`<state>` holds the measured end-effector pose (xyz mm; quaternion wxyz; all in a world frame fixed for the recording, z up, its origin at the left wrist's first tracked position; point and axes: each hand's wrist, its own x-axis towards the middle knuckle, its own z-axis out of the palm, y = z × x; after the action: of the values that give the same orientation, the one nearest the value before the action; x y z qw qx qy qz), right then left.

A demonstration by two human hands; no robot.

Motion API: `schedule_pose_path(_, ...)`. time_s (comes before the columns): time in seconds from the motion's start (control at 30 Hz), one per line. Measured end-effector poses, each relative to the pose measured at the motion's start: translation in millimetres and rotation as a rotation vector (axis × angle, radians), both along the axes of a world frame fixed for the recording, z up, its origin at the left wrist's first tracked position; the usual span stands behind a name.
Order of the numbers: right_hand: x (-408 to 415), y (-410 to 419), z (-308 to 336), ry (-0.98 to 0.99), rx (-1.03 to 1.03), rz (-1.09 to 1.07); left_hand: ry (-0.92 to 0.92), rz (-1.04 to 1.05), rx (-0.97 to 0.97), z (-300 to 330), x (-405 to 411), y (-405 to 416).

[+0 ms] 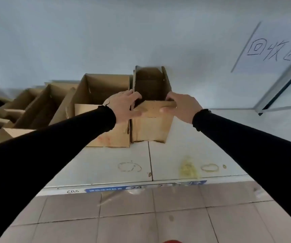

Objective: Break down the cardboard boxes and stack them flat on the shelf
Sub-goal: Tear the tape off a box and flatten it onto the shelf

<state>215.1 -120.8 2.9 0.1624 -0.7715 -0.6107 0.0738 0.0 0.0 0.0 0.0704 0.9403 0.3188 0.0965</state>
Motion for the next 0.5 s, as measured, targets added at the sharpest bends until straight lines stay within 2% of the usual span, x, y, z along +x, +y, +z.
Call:
schedule_pose_path(0.1, -5.4, -10.6, 2.7, -0.075, 0.017, -0.026, -0.083, 0.072, 0.039, -8.0, -6.0, -8.0)
schedule_pose_path(0.27, -25.1, -52.8, 3.3, -0.071, 0.068, -0.077, -0.161, 0.116, 0.025, -1.9, -20.4, -49.2)
schedule_pose_path(0.5, -58.1, -130.7, 5.3, 0.013, 0.116, -0.123, -0.239, 0.135, -0.085, 2.2, -47.9, -129.0)
